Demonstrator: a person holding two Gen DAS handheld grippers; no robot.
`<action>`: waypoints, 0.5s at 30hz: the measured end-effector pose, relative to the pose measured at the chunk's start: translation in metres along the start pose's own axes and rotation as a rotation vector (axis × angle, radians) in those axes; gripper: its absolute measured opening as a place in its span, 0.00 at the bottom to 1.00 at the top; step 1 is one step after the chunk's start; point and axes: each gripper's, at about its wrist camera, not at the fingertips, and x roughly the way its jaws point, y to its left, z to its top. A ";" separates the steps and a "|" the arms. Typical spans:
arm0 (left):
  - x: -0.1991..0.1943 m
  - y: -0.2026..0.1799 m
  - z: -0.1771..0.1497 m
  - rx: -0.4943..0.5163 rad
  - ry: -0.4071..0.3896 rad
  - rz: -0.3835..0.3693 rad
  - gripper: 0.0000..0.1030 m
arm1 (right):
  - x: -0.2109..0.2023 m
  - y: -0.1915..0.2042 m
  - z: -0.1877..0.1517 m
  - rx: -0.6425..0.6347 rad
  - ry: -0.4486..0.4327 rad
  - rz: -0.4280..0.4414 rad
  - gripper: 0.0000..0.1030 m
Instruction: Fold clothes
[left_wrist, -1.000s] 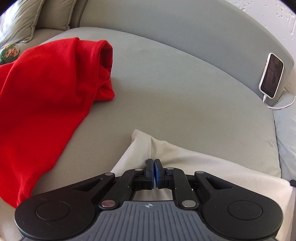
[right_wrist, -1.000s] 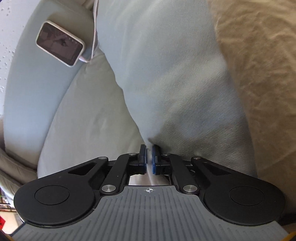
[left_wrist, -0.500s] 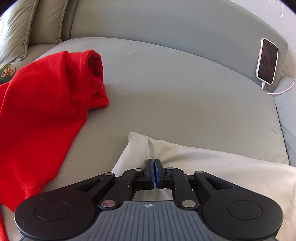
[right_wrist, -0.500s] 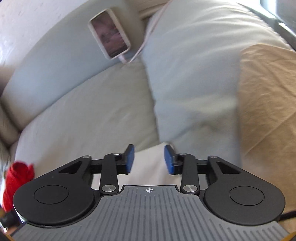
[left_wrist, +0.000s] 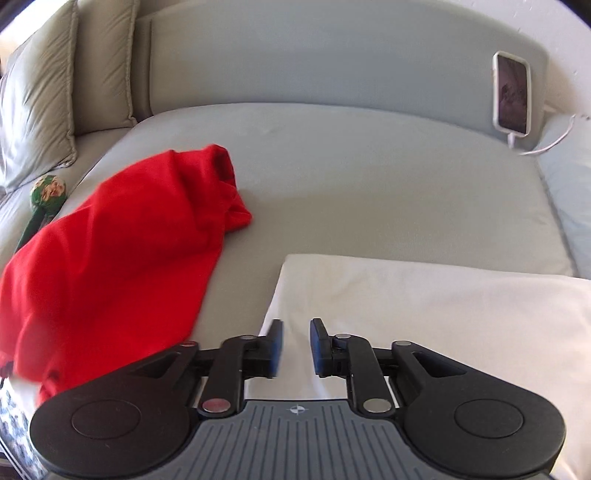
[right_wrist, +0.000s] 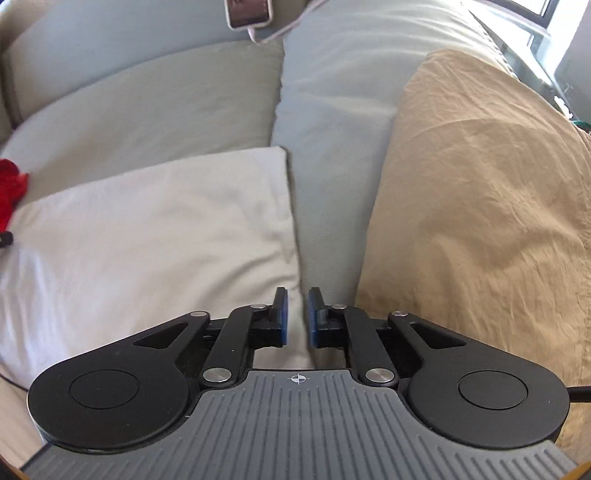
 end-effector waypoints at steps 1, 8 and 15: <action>-0.018 0.003 -0.006 -0.002 -0.003 -0.022 0.23 | -0.013 0.000 -0.004 0.010 -0.017 0.044 0.40; -0.088 0.000 -0.055 0.064 -0.082 -0.119 0.43 | -0.035 0.033 -0.028 -0.005 -0.030 0.183 0.49; -0.043 -0.045 -0.094 0.094 -0.079 -0.138 0.47 | -0.023 0.065 -0.052 -0.015 -0.047 0.266 0.49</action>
